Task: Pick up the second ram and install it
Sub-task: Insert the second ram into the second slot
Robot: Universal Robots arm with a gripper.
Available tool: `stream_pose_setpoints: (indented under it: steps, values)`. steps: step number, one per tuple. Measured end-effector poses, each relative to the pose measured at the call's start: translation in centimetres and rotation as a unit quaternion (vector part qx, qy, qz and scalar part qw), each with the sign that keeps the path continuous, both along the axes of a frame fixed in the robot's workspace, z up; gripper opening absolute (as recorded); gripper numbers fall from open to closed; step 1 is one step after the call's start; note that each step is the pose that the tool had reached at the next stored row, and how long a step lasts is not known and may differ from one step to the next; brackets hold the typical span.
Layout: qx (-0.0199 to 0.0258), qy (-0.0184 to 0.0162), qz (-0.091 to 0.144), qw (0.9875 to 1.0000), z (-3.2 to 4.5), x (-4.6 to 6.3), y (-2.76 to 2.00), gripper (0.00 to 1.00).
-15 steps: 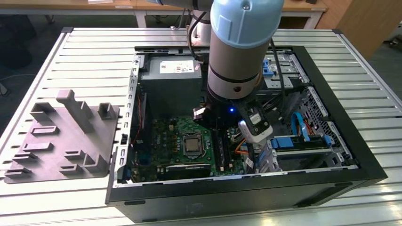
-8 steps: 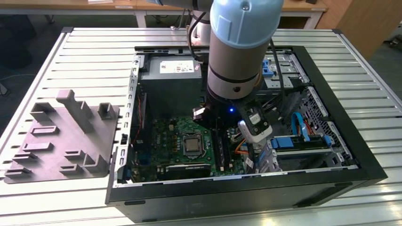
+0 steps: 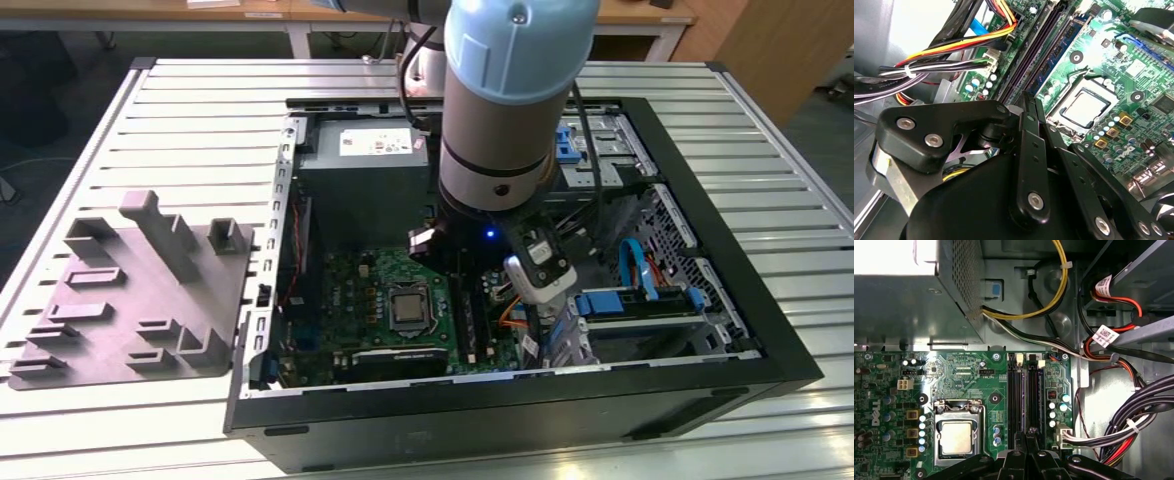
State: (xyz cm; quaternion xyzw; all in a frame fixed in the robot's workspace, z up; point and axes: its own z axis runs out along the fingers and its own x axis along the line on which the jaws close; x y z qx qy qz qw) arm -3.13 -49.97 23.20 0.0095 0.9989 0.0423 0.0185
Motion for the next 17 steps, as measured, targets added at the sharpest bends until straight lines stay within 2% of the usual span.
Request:
stream_pose_setpoints:
  steps: [17]
  values:
    - [0.0002, 0.0, -0.001, 1.0, -0.38, -0.16, 0.04, 0.11]
